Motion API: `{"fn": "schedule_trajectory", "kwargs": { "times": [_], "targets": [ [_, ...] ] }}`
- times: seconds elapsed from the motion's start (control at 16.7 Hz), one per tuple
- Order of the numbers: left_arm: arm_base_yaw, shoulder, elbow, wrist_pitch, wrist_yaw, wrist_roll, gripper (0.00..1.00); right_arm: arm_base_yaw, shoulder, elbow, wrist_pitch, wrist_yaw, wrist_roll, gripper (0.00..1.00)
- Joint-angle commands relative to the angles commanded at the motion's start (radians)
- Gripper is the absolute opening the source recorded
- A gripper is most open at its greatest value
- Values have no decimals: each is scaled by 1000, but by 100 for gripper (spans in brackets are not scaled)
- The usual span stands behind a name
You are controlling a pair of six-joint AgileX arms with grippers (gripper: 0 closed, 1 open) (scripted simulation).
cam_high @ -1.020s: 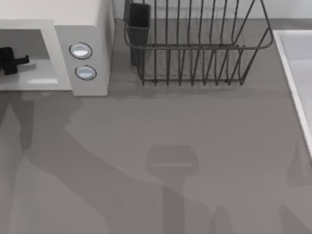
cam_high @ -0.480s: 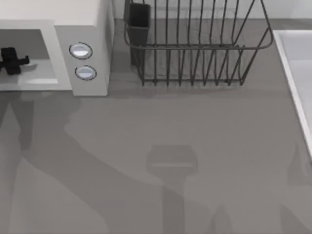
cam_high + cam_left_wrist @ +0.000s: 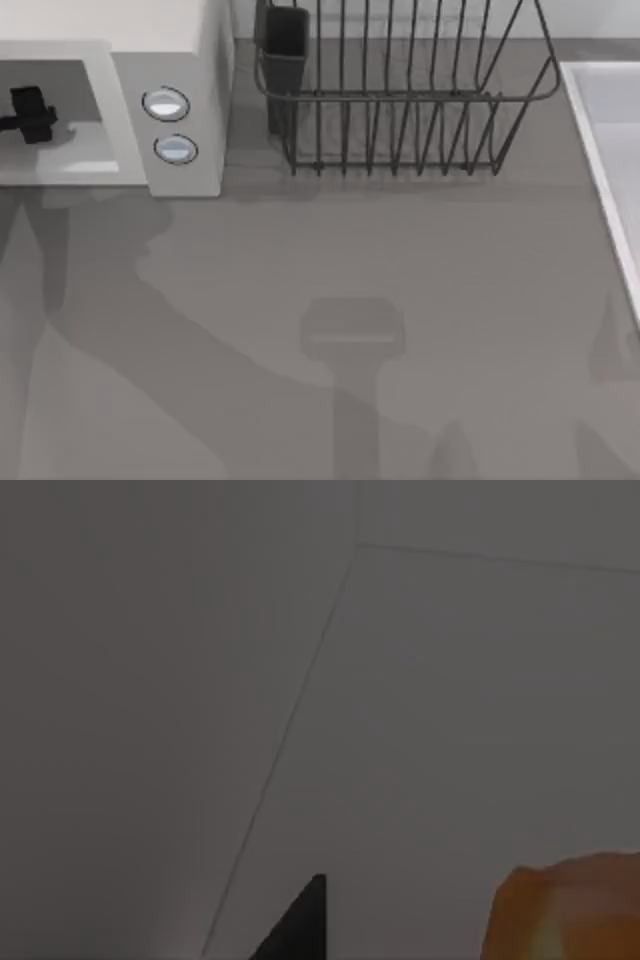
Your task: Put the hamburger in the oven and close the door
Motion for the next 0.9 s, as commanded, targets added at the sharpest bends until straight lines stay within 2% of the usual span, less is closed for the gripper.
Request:
{"fn": "schedule_trajectory", "kwargs": {
  "times": [0.36,0.9],
  "targets": [
    [30,-128,-138,127,27,14,100,0,0,0,0,0,0,100],
    [98,-325,-524,349,87,45,100,0,0,0,0,0,0,100]
  ]
}}
